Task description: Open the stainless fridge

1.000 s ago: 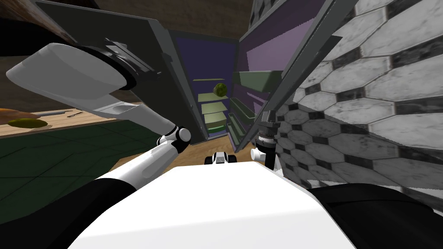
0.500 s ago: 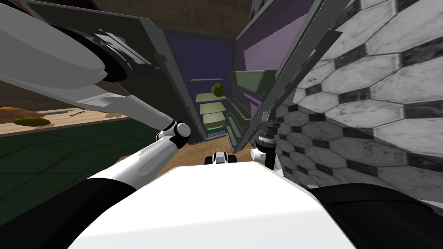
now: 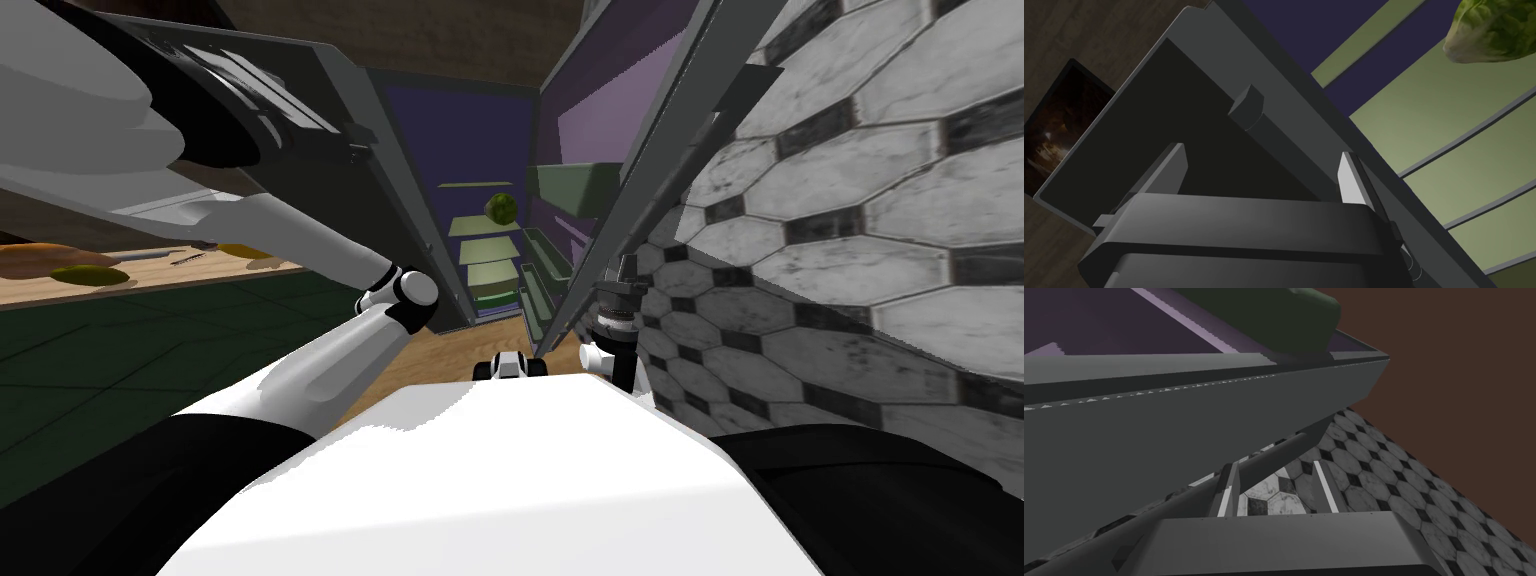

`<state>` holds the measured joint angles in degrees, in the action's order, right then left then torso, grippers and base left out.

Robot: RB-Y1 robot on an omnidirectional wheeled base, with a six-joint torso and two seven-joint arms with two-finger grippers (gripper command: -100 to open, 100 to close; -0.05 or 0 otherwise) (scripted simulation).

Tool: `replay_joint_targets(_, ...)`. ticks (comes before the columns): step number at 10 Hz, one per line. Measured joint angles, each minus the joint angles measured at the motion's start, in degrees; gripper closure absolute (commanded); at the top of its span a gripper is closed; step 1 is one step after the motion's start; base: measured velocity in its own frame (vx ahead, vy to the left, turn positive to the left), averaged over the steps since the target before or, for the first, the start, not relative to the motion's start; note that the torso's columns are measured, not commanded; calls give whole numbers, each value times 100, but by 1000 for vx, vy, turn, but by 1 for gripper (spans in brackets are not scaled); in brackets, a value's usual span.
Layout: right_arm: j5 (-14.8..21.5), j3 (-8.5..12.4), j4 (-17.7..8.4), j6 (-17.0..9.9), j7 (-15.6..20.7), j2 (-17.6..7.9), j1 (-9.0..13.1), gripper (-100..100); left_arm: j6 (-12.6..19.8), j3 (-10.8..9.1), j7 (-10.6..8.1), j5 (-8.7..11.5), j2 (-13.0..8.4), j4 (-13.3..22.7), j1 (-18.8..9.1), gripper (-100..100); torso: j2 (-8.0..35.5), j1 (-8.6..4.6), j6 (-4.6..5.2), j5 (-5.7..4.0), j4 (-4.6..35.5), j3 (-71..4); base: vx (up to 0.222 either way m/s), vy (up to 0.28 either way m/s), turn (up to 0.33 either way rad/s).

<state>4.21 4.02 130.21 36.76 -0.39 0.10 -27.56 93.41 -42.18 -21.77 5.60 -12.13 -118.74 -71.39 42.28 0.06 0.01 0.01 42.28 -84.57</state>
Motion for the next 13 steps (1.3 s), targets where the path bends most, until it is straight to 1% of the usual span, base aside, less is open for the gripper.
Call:
replay_joint_targets(3, 0, 0, 0, 0, 0, 0, 0, 0, 455, -165, -41, 5, -75, 137, -413, -100, 4, -4, -1, -1, 2, 2, 4, -88, 33)
replay_joint_targets(7, 0, 0, 0, 0, 0, 0, 0, 0, 1032, -321, -88, 4, -136, 210, -788, -100, 0, -4, -1, -1, 0, -1, 4, -74, 28)
replay_joint_targets(9, 0, 0, 0, 0, 0, 0, 0, 0, 1329, -401, -97, 22, -176, 238, -927, -100, 0, -6, -1, -1, 0, -1, 1, -56, 33)
replay_joint_targets(11, 0, 1, 0, 0, 0, -1, 0, 0, 1600, -459, -107, 28, -213, 272, -1049, -100, 4, 9, -2, 4, 2, 3, -7, -11, 32)
replay_joint_targets(13, 0, 1, 0, 0, 0, -1, 0, 0, 1858, -495, -117, 28, -233, 294, -1134, -100, 1, -3, -1, 0, 1, 0, -8, -12, 34)
